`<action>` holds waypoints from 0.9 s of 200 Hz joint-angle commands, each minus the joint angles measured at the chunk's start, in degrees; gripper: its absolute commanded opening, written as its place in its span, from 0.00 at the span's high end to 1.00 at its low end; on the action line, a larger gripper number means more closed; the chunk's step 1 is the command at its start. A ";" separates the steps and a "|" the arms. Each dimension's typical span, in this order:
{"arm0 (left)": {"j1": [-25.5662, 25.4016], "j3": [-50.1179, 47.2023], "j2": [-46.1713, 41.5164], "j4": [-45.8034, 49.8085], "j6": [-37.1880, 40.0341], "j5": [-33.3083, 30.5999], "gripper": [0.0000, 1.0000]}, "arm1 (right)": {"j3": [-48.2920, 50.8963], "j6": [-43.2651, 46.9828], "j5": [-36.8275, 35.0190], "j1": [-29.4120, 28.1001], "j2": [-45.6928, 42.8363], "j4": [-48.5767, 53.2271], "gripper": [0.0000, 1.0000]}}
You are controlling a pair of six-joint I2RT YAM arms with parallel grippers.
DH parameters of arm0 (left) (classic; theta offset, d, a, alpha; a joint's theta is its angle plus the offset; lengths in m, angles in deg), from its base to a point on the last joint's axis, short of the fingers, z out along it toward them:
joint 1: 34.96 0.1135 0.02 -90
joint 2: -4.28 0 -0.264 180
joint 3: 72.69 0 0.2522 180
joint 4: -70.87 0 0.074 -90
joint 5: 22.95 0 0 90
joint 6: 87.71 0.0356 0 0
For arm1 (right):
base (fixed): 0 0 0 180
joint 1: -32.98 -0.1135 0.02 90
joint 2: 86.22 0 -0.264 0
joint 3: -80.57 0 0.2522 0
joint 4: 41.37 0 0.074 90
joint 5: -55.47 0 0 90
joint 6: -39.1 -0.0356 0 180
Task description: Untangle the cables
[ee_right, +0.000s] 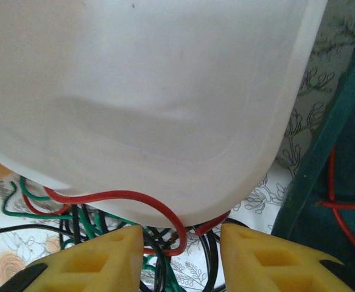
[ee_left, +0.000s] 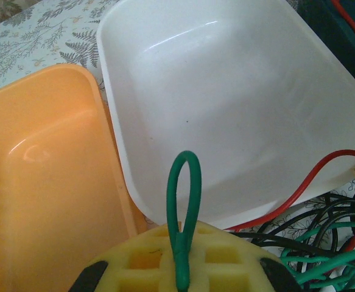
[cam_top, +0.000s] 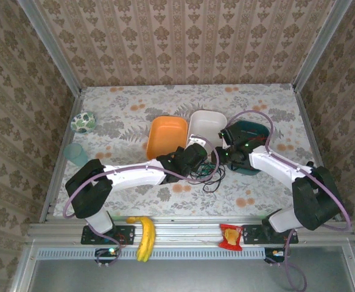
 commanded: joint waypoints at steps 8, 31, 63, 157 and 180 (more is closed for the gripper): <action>-0.54 2.84 1.44 0.96 0.49 -1.10 1.00 | 1.49 -0.92 1.55 -0.36 1.52 -1.61 0.64; -0.93 3.56 2.16 1.14 1.15 -0.73 1.00 | 2.10 -1.08 1.93 -0.42 2.41 -2.59 0.67; -1.14 4.13 2.71 1.48 1.55 -0.55 1.00 | 2.73 -2.27 2.41 -0.53 3.82 -4.41 0.71; -1.16 4.01 2.56 1.66 1.67 -0.86 1.00 | 2.45 -0.70 -2.28 -0.86 -2.48 0.01 0.71; -1.19 3.87 2.48 1.73 1.72 -0.90 1.00 | 2.82 -0.70 -1.66 -0.89 -5.62 1.20 0.70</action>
